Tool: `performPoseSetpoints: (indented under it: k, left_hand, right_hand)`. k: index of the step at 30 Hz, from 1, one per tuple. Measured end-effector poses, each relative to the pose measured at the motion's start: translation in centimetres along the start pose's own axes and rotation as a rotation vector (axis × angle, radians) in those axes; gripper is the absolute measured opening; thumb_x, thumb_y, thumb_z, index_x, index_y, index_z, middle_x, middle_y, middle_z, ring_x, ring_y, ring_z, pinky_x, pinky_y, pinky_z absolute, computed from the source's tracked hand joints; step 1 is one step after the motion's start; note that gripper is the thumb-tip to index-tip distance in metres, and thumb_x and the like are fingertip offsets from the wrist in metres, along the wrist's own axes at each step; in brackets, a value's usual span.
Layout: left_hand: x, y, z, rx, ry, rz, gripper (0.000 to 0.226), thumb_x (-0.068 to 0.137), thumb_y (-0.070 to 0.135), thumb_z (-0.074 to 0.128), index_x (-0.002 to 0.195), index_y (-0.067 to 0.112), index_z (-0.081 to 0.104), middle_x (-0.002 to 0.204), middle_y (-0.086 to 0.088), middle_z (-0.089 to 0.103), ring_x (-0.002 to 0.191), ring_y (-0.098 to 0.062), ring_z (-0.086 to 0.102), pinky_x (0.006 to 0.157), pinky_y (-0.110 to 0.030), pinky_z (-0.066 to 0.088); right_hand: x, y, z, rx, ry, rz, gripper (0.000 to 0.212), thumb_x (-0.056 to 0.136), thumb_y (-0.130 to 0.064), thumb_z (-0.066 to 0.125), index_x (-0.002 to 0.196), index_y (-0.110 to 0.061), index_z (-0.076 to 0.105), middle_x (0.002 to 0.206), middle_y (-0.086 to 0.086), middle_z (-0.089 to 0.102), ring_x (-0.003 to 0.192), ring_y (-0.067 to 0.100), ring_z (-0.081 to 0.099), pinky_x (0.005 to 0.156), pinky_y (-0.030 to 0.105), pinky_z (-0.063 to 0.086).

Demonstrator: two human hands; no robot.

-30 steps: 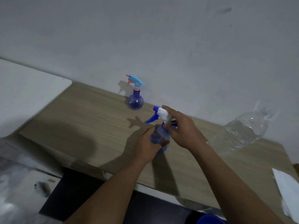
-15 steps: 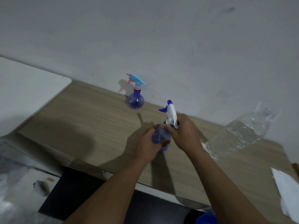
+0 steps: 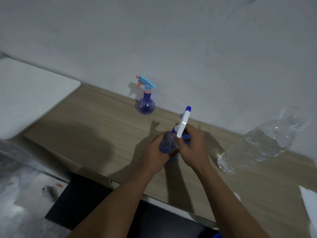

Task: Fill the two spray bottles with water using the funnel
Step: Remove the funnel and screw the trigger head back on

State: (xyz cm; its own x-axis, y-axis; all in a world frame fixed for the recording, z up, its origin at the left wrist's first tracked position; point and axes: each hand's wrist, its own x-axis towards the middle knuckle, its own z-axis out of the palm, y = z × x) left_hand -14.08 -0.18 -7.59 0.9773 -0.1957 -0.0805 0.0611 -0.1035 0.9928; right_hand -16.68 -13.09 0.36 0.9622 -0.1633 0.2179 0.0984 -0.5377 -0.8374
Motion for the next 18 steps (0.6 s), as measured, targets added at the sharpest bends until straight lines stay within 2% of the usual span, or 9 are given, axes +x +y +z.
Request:
performPoseSetpoints:
  k: [3, 5, 8, 10, 12, 15, 18]
  left_hand:
    - [-0.3, 0.6, 0.0, 0.063, 0.045, 0.048, 0.049, 0.078, 0.015, 0.083, 0.115, 0.041, 0.064, 0.114, 0.005, 0.073, 0.104, -0.012, 0.070, 0.091, -0.038, 0.058]
    - [-0.4, 0.9, 0.0, 0.082, 0.058, 0.037, 0.047, 0.078, 0.018, 0.084, 0.113, 0.045, 0.065, 0.111, 0.005, 0.074, 0.101, -0.012, 0.071, 0.088, -0.034, 0.057]
    - [-0.6, 1.2, -0.1, 0.119, 0.039, 0.083, 0.043, 0.084, 0.012, 0.079, 0.124, 0.021, 0.066, 0.112, 0.001, 0.072, 0.102, -0.012, 0.069, 0.085, -0.020, 0.051]
    - [-0.5, 1.1, -0.2, 0.111, 0.036, 0.091, 0.043, 0.084, 0.011, 0.079, 0.125, 0.016, 0.065, 0.112, 0.001, 0.072, 0.101, -0.012, 0.068, 0.081, -0.014, 0.050]
    - [-0.5, 0.9, -0.1, 0.104, 0.023, 0.072, 0.047, 0.082, 0.011, 0.081, 0.126, 0.017, 0.065, 0.110, 0.003, 0.072, 0.097, -0.006, 0.068, 0.076, -0.009, 0.050]
    - [-0.3, 0.7, 0.2, 0.077, 0.038, 0.060, 0.055, 0.076, 0.017, 0.086, 0.127, 0.021, 0.064, 0.113, 0.004, 0.072, 0.103, -0.011, 0.069, 0.080, -0.014, 0.053]
    - [-0.1, 0.7, 0.2, 0.059, 0.022, 0.061, 0.054, 0.077, 0.016, 0.086, 0.125, 0.022, 0.065, 0.112, 0.007, 0.072, 0.106, -0.012, 0.068, 0.082, -0.016, 0.054]
  right_hand:
    - [0.4, 0.5, 0.1, -0.086, 0.012, 0.005, 0.009, 0.090, -0.021, 0.068, 0.098, -0.019, 0.064, 0.089, -0.011, 0.064, 0.082, 0.007, 0.060, 0.067, 0.024, 0.050]
    - [0.5, 0.3, 0.0, -0.107, -0.015, -0.008, 0.008, 0.091, -0.016, 0.066, 0.098, -0.020, 0.064, 0.088, -0.015, 0.059, 0.082, 0.005, 0.058, 0.067, 0.017, 0.046]
    - [0.8, -0.6, -0.8, -0.117, -0.102, -0.052, 0.024, 0.091, -0.011, 0.063, 0.094, -0.034, 0.058, 0.092, -0.017, 0.055, 0.083, 0.000, 0.056, 0.070, 0.009, 0.040]
    - [1.2, -0.9, -1.2, -0.146, -0.129, -0.053, 0.029, 0.090, -0.012, 0.063, 0.090, -0.040, 0.055, 0.092, -0.016, 0.058, 0.082, 0.004, 0.058, 0.073, 0.018, 0.045]
    - [1.2, -0.9, -1.4, -0.115, -0.120, -0.006, 0.023, 0.089, -0.018, 0.065, 0.095, -0.039, 0.059, 0.091, -0.021, 0.064, 0.084, 0.005, 0.062, 0.075, 0.024, 0.050]
    - [1.1, -0.5, -1.5, -0.071, -0.075, 0.012, 0.020, 0.088, -0.021, 0.071, 0.102, -0.032, 0.061, 0.096, -0.021, 0.070, 0.092, -0.001, 0.065, 0.080, 0.022, 0.051]
    - [1.4, -0.8, -1.9, -0.109, -0.092, 0.020, 0.024, 0.089, -0.017, 0.072, 0.090, -0.038, 0.060, 0.092, -0.017, 0.069, 0.086, -0.008, 0.062, 0.068, 0.007, 0.044]
